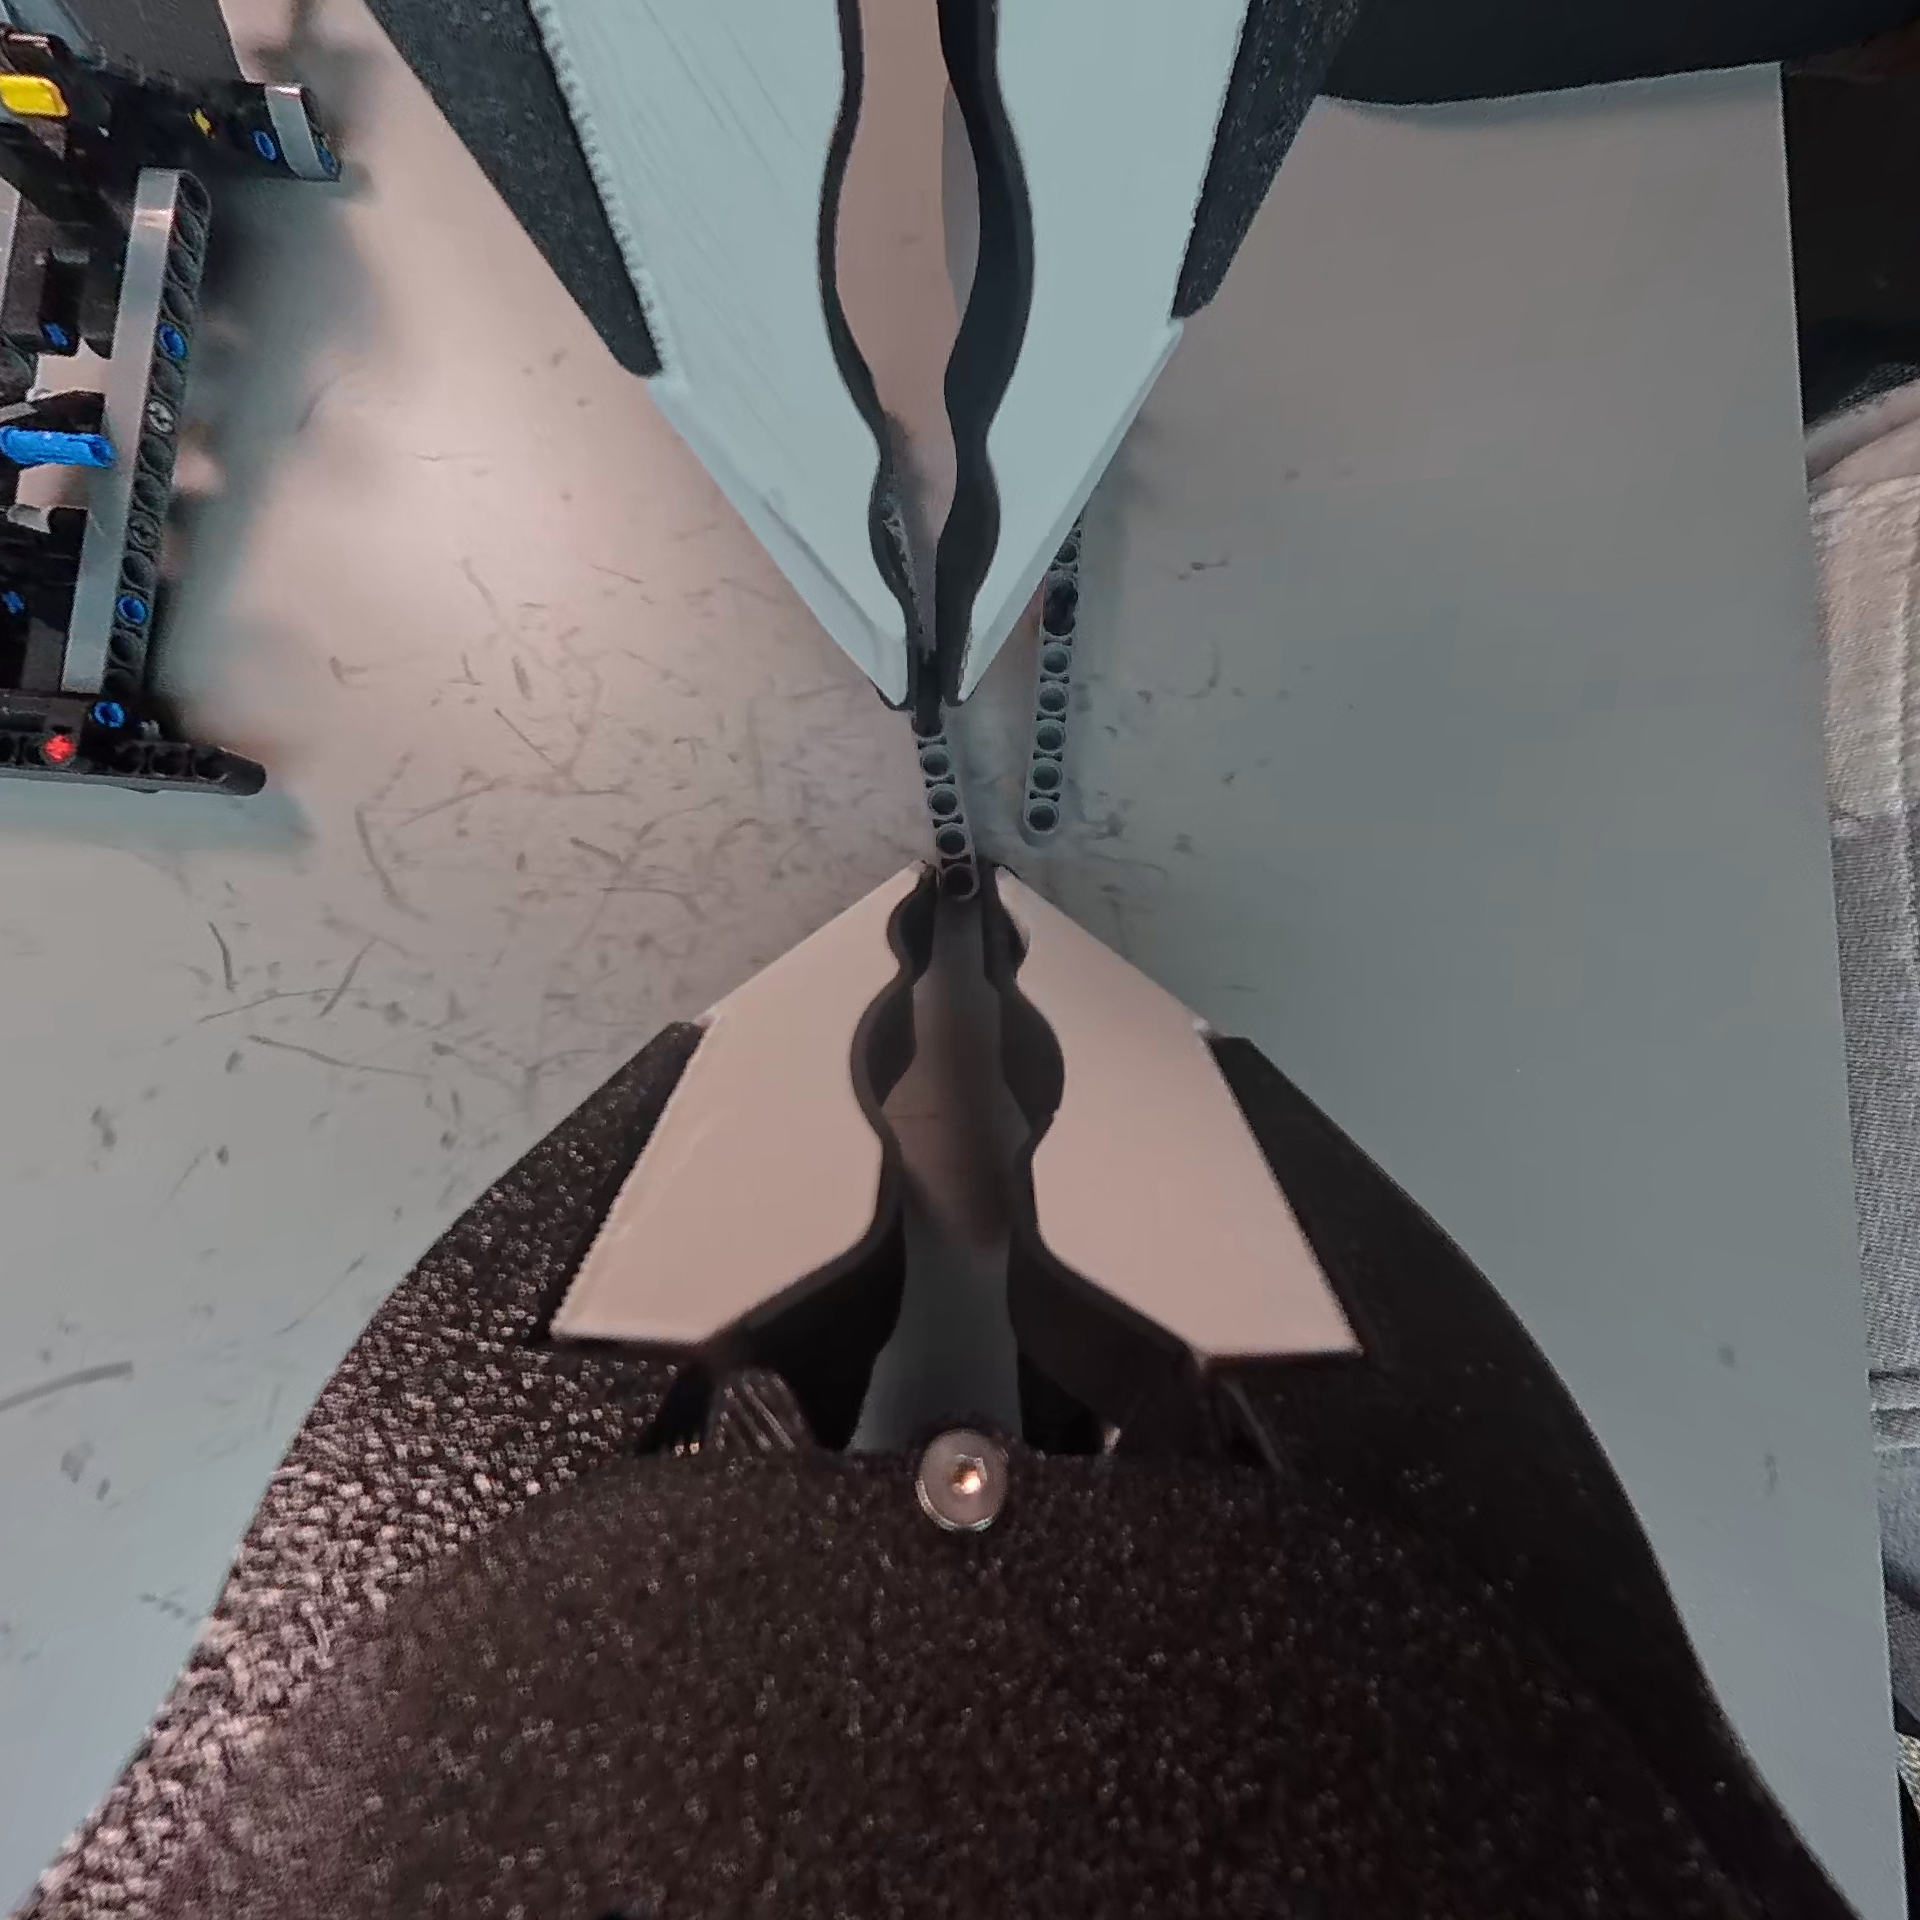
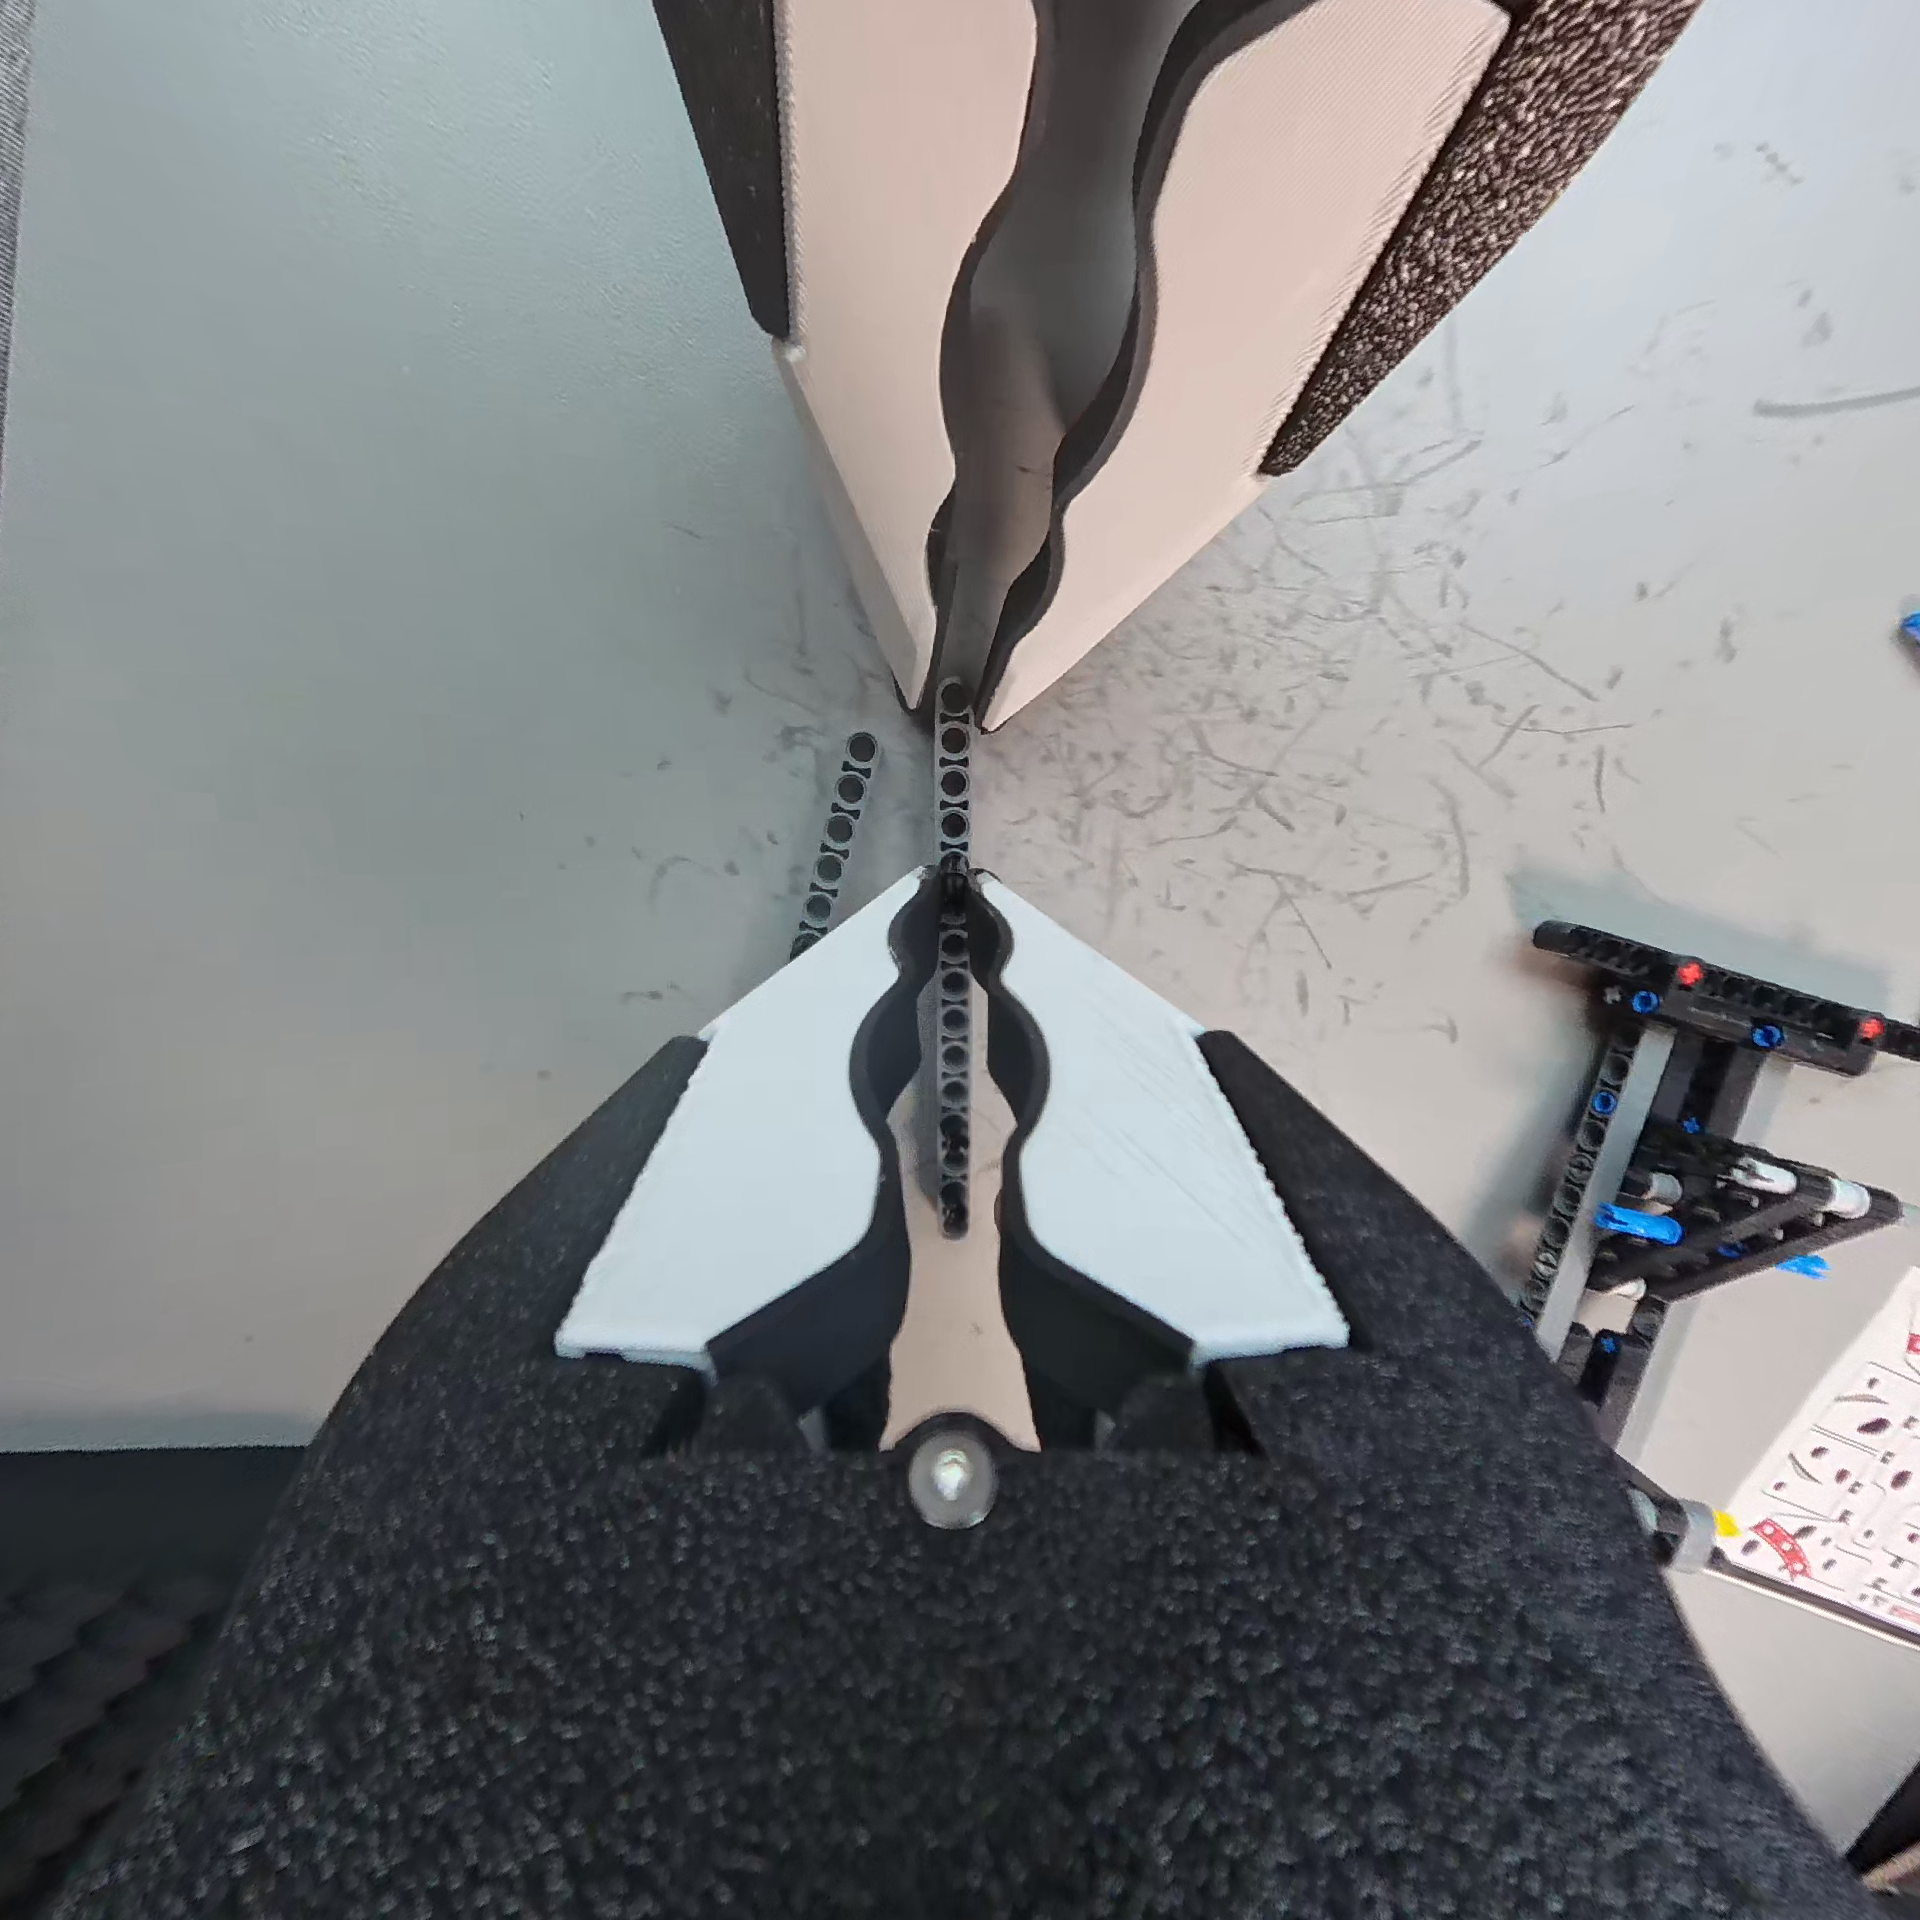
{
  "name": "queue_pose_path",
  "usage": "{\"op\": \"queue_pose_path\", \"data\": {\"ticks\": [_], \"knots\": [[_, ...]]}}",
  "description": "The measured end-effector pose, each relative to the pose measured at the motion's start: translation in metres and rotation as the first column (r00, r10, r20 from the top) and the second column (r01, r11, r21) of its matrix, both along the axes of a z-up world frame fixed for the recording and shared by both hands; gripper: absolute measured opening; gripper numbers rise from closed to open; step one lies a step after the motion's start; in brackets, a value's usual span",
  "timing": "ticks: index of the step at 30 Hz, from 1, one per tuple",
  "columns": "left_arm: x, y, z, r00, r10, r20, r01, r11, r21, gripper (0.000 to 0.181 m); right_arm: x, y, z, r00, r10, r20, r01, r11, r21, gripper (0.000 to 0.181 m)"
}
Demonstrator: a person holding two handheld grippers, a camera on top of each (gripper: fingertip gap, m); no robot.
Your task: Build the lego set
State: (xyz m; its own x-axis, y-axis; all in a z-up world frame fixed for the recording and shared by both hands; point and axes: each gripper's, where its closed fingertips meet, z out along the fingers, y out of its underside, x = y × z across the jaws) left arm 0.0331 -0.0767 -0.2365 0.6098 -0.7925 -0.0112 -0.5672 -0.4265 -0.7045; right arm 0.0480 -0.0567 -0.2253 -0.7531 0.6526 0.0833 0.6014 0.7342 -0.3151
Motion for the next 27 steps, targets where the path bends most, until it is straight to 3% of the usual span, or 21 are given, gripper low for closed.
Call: {"op": "queue_pose_path", "data": {"ticks": [14,27], "knots": [[0.0048,0.0001,0.0023,1.0,-0.003,-0.001,0.003,1.0,0.022,0.01,0.0062,0.0062,-0.0001,0.996,0.024,0.087,-0.033,0.994,0.104,0.004],[0.0031,0.0029,0.0016,0.998,-0.006,-0.069,0.014,0.992,0.125,0.01,0.005,0.0057,-0.0007,0.99,0.14,0.025,-0.142,0.971,0.191,0.004]]}}
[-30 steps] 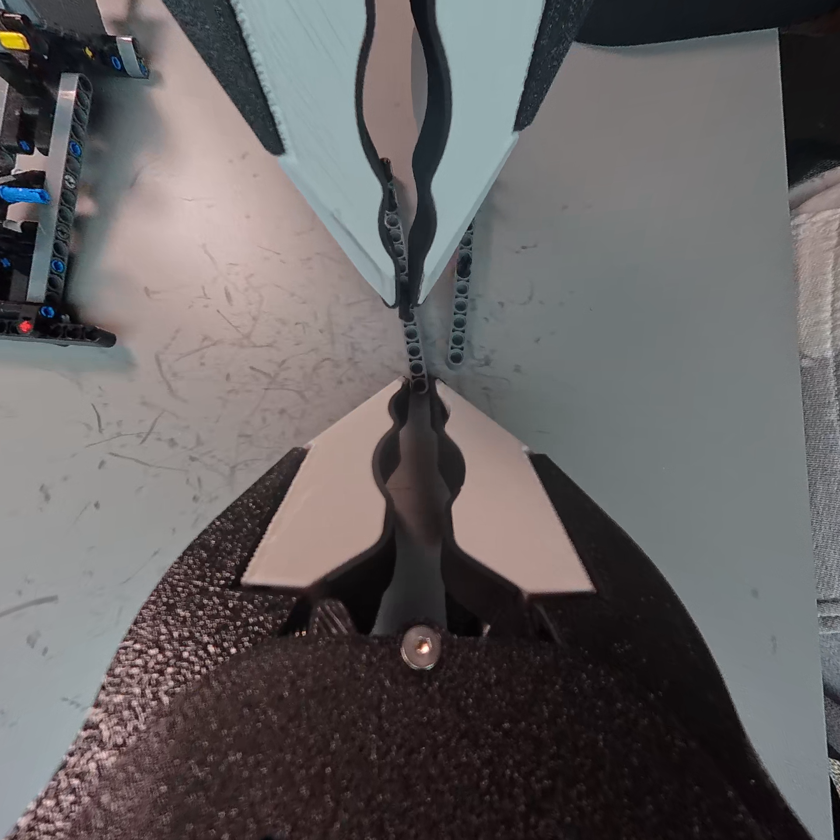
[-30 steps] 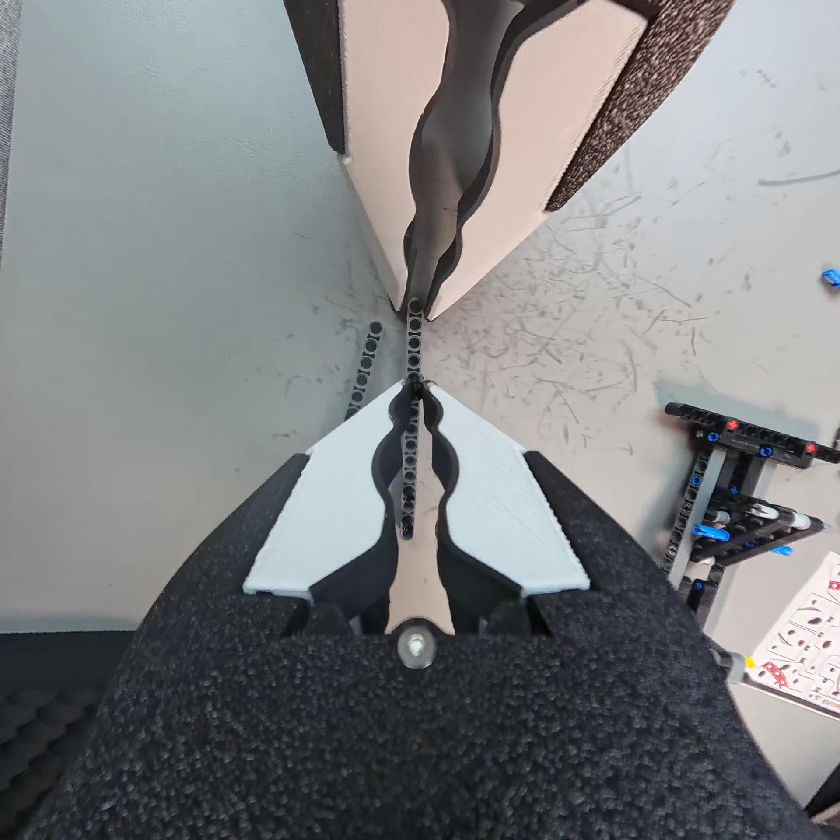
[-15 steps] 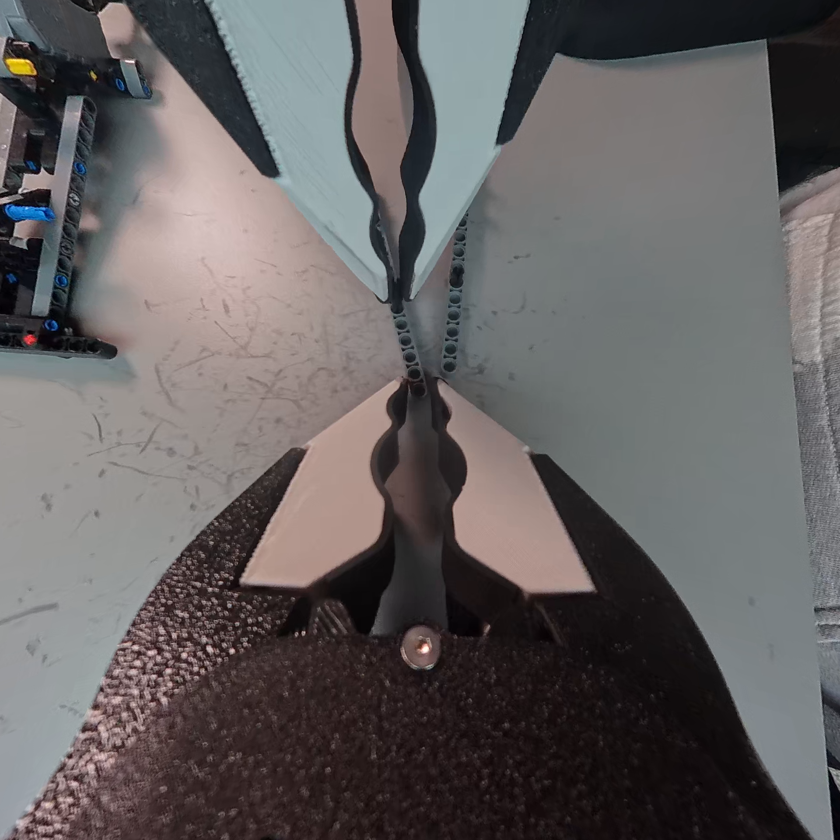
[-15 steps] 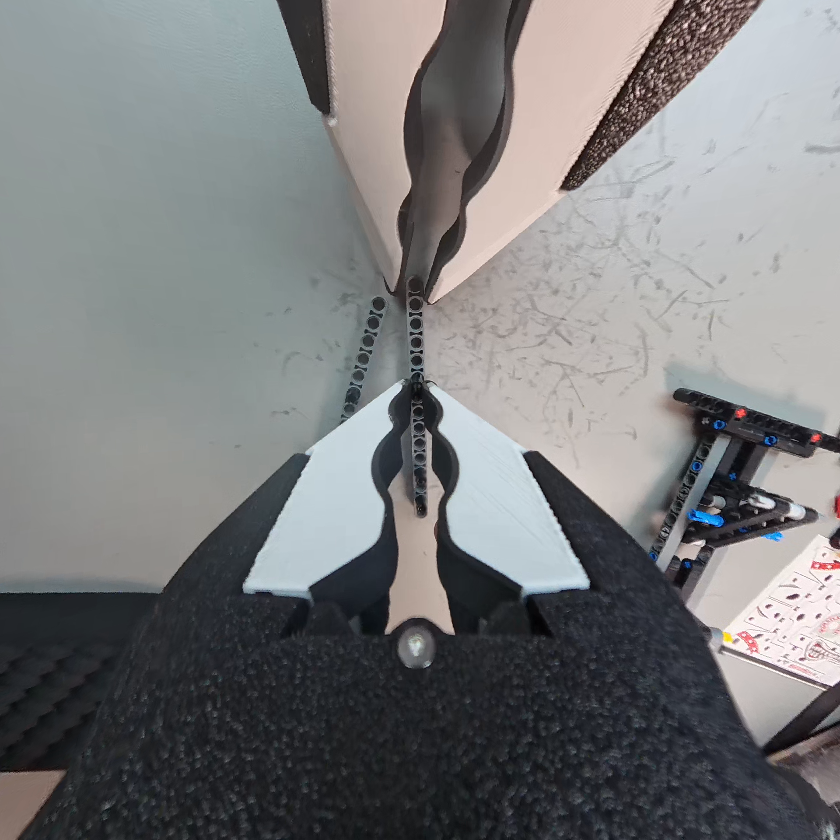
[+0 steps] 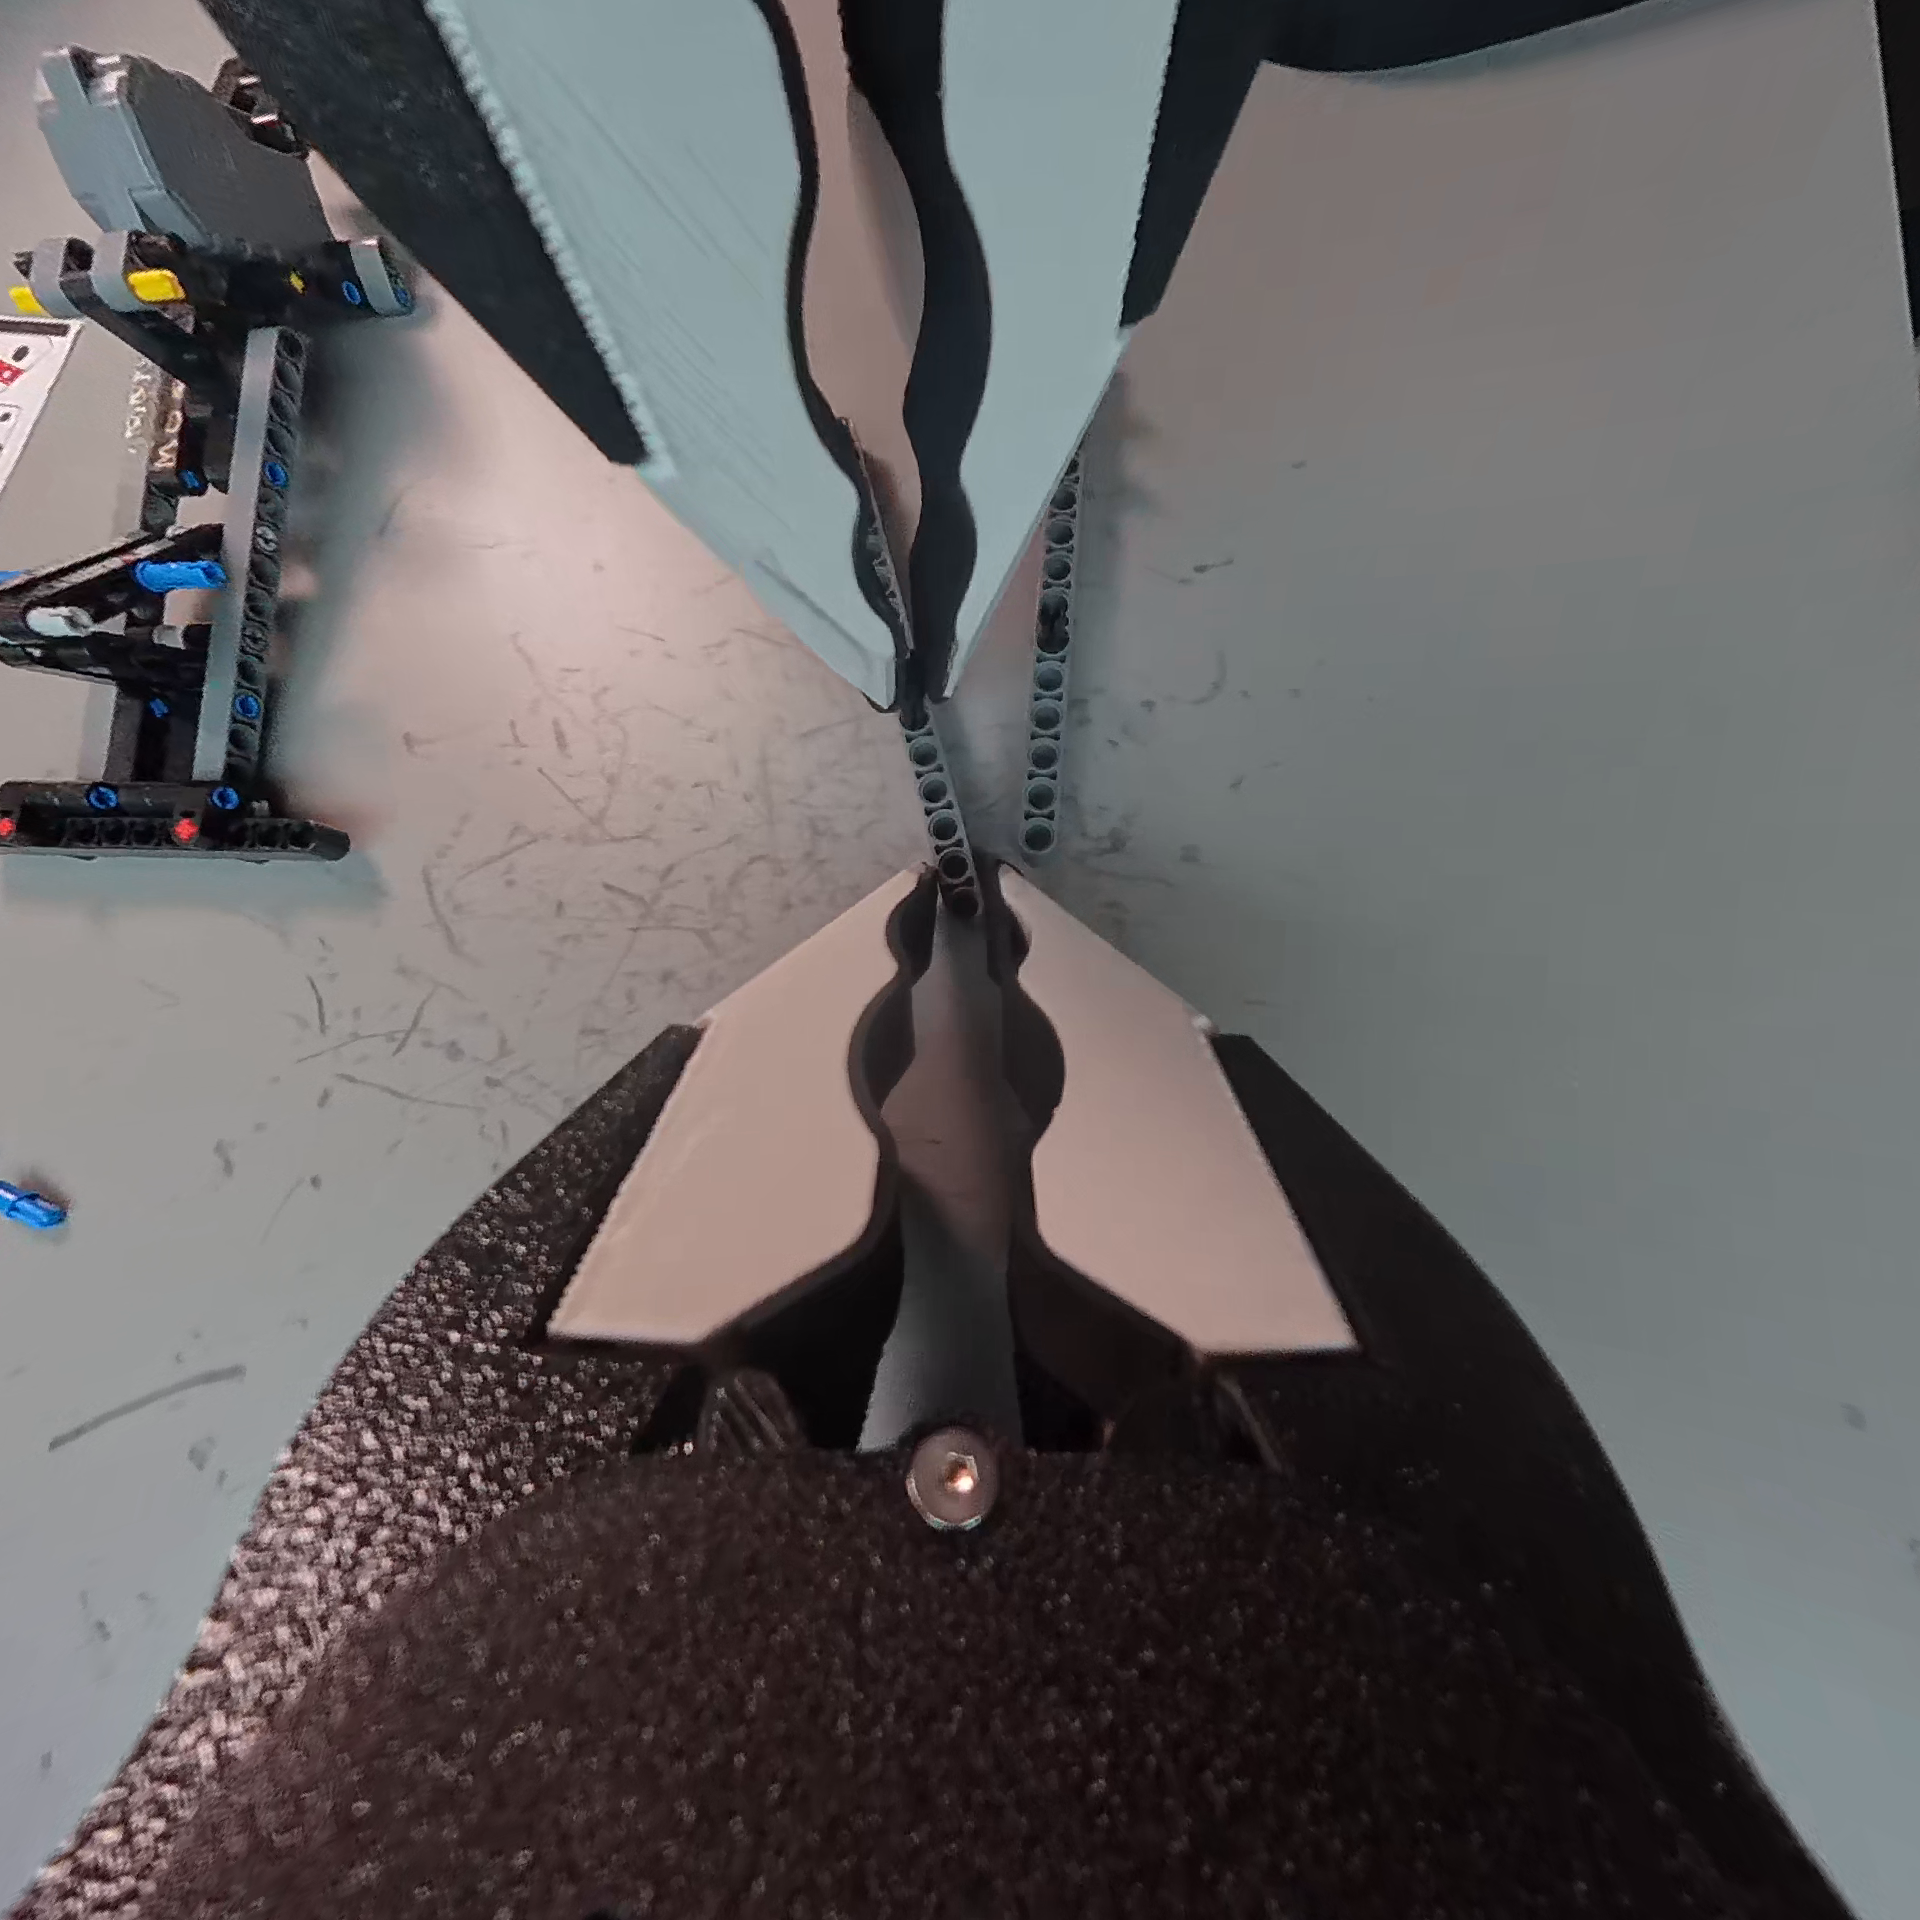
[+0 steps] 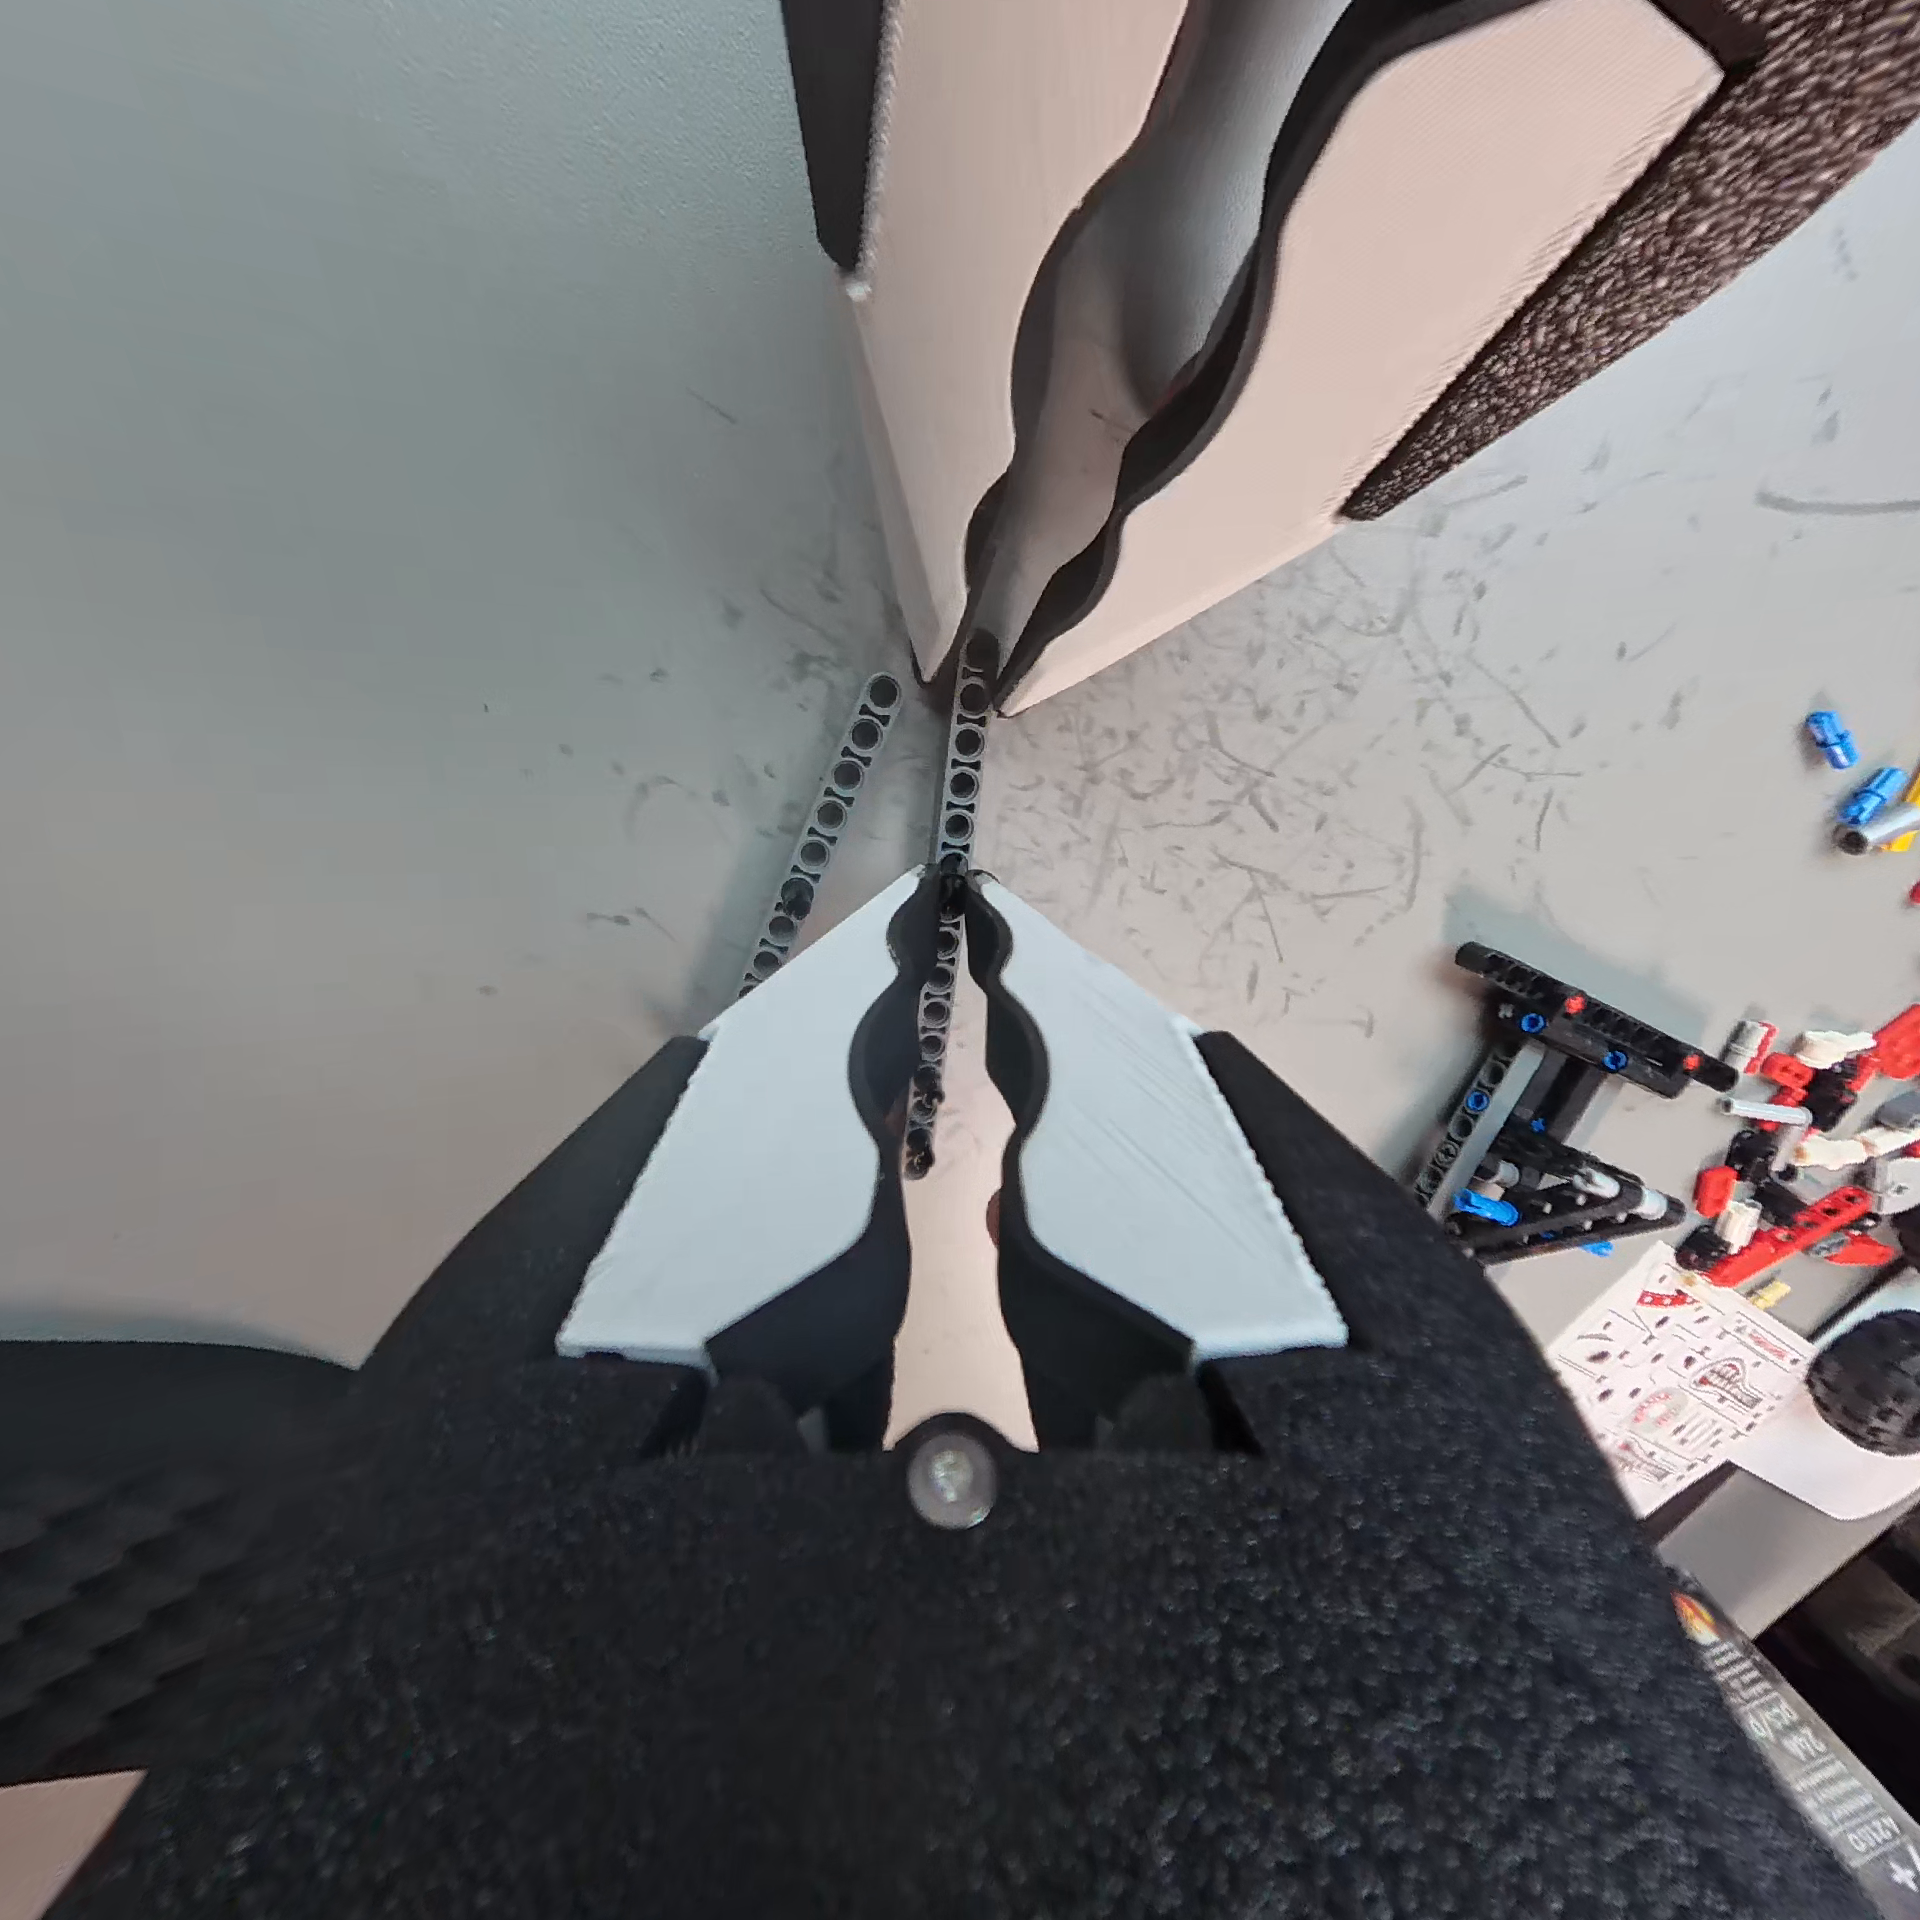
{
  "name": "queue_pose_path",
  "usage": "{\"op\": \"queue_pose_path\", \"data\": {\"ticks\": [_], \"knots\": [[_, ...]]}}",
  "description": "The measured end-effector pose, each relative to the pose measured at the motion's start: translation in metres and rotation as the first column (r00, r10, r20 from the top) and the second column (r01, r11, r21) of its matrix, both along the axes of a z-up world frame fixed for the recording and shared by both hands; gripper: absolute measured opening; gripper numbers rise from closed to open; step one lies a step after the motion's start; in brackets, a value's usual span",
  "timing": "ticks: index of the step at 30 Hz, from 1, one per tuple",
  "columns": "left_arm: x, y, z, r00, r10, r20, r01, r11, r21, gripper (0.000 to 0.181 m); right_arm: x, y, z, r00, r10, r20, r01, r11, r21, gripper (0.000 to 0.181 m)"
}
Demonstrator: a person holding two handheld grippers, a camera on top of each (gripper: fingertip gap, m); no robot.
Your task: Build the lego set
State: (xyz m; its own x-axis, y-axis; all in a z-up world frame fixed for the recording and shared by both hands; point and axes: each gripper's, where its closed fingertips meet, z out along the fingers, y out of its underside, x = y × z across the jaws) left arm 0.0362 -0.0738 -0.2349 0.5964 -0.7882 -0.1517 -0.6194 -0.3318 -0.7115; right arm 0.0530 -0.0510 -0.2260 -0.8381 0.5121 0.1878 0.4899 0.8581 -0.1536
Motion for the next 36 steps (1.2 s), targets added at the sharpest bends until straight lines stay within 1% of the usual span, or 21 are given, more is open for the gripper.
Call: {"op": "queue_pose_path", "data": {"ticks": [3,8,18,24,27,30,33,36], "knots": [[-0.001,0.0011,-0.0002,0.999,-0.013,-0.032,0.014,0.999,0.05,0.01,-0.0004,-0.0004,-0.0001,1.0,0.026,0.003,-0.026,0.999,-0.018,0.004],[-0.0008,-0.0006,-0.001,0.992,-0.069,-0.109,0.084,0.986,0.142,0.011,-0.0019,-0.0006,-0.0002,0.998,0.037,0.053,-0.035,0.999,-0.038,0.004],[-0.0008,-0.0007,-0.0011,0.982,-0.095,-0.162,0.128,0.97,0.205,0.011,-0.0031,-0.0014,-0.0007,0.977,0.058,0.207,-0.056,0.998,-0.017,0.003],[0.0004,-0.0024,-0.0017,0.972,-0.119,-0.202,0.168,0.954,0.247,0.01,0.001,-0.0048,-0.0011,0.964,0.076,0.255,-0.079,0.997,0.0,0.003],[0.0003,-0.0026,-0.0018,0.969,-0.121,-0.214,0.175,0.951,0.256,0.01,-0.0009,-0.0026,-0.0013,0.965,0.086,0.247,-0.093,0.995,0.017,0.004],[0.0004,-0.0027,-0.0019,0.97,-0.121,-0.209,0.173,0.952,0.251,0.01,-0.0004,-0.0021,-0.0014,0.974,0.065,0.219,-0.069,0.998,0.012,0.004],[0.0003,-0.0026,-0.0019,0.974,-0.126,-0.188,0.168,0.958,0.232,0.01,0.0,-0.002,-0.0015,0.98,0.06,0.19,-0.066,0.998,0.023,0.004],[0.0,-0.0021,-0.0018,0.979,-0.128,-0.156,0.159,0.966,0.205,0.011,0.0001,-0.0018,-0.0018,0.984,0.032,0.177,-0.034,0.999,0.004,0.004]]}}
